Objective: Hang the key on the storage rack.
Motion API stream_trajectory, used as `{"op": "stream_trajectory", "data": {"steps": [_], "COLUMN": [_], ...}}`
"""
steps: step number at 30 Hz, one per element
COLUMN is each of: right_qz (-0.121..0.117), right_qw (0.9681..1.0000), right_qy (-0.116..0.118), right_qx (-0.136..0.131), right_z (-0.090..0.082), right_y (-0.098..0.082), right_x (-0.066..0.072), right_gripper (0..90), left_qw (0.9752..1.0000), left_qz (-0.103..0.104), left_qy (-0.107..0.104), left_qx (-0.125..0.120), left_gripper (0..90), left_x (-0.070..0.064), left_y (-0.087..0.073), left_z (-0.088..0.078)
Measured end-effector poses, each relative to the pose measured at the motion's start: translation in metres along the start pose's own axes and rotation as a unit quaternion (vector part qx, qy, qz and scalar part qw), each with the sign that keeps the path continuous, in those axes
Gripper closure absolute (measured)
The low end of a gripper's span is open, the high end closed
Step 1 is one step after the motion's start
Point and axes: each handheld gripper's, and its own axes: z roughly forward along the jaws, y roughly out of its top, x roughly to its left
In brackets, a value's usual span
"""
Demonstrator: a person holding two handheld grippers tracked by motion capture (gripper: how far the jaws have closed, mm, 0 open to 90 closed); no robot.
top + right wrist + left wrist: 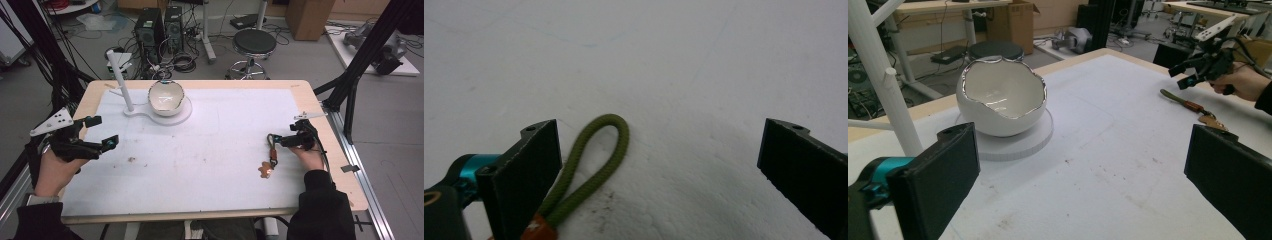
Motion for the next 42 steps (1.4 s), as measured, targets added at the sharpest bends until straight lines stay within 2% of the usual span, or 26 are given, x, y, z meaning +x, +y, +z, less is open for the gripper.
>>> {"op": "stream_trajectory", "data": {"steps": [1, 2, 5, 7, 14, 17, 19, 21, 23, 24, 26, 28, 30, 32, 35, 38, 41, 42], "right_qz": [0.000, 0.004, -0.003, -0.011, -0.004, -0.012, -0.020, -0.023, -0.035, -0.049, -0.056, -0.072, -0.091, -0.109, -0.106, -0.092, -0.095, -0.092], "right_qw": [1.0000, 0.9999, 0.9995, 0.9993, 0.9994, 0.9992, 0.9991, 0.9994, 0.9989, 0.9981, 0.9980, 0.9970, 0.9954, 0.9935, 0.9938, 0.9951, 0.9949, 0.9954], "right_qy": [0.000, -0.008, -0.018, -0.024, -0.028, -0.029, -0.029, -0.018, -0.021, -0.028, -0.019, -0.016, -0.013, -0.013, -0.009, -0.006, -0.006, -0.008], "right_qx": [0.000, 0.013, 0.025, 0.025, 0.021, 0.025, 0.023, 0.018, 0.022, 0.025, 0.024, 0.025, 0.027, 0.030, 0.034, 0.035, 0.033, 0.023], "right_z": [0.000, 0.007, 0.014, 0.017, 0.015, 0.017, 0.016, 0.016, 0.017, 0.018, 0.017, 0.017, 0.017, 0.017, 0.017, 0.017, 0.016, 0.012], "right_y": [0.000, -0.002, -0.003, -0.003, -0.003, -0.003, -0.002, -0.001, -0.001, 0.000, 0.000, 0.001, 0.002, 0.002, 0.003, 0.003, 0.004, 0.005], "right_x": [0.000, -0.002, -0.001, 0.000, 0.000, 0.002, 0.004, 0.007, 0.010, 0.013, 0.016, 0.021, 0.026, 0.031, 0.032, 0.031, 0.031, 0.031], "right_gripper": [3.3, 3.3, 3.4, 3.7, 7.0, 9.5, 18.5, 24.2, 28.6, 31.1, 41.9, 58.5, 70.9, 78.0, 81.9, 82.9, 83.1, 83.2], "left_qw": [1.0000, 1.0000, 1.0000, 1.0000, 0.9999, 0.9999, 0.9999, 0.9999, 0.9999, 0.9999, 0.9999, 0.9999, 0.9999, 0.9999, 0.9999, 0.9999, 0.9999, 0.9999], "left_qz": [0.000, -0.002, -0.006, -0.006, -0.007, -0.007, -0.010, -0.010, -0.010, -0.010, -0.010, -0.010, -0.008, -0.008, -0.007, -0.007, -0.007, -0.010], "left_qy": [0.000, -0.001, -0.005, -0.004, -0.005, -0.004, -0.003, -0.003, -0.002, -0.002, -0.003, -0.002, -0.002, -0.002, -0.001, -0.002, -0.002, 0.000], "left_qx": [0.000, 0.000, -0.003, 0.000, 0.005, 0.005, 0.006, 0.007, 0.009, 0.010, 0.010, 0.010, 0.010, 0.011, 0.013, 0.013, 0.014, 0.013], "left_gripper": [1.7, 1.7, 1.7, 1.7, 1.7, 1.7, 1.7, 1.7, 1.7, 1.7, 1.7, 1.7, 1.7, 1.7, 1.7, 1.7, 1.7, 1.7], "left_x": [0.000, 0.000, 0.001, 0.001, 0.002, 0.002, 0.002, 0.003, 0.003, 0.003, 0.003, 0.003, 0.002, 0.002, 0.002, 0.002, 0.002, 0.002], "left_y": [0.000, -0.001, -0.002, -0.002, -0.005, -0.005, -0.006, -0.006, -0.007, -0.007, -0.007, -0.007, -0.007, -0.007, -0.008, -0.008, -0.008, -0.008], "left_z": [0.000, 0.000, 0.000, 0.001, 0.003, 0.003, 0.004, 0.004, 0.004, 0.004, 0.005, 0.005, 0.005, 0.006, 0.006, 0.006, 0.007, 0.007]}}
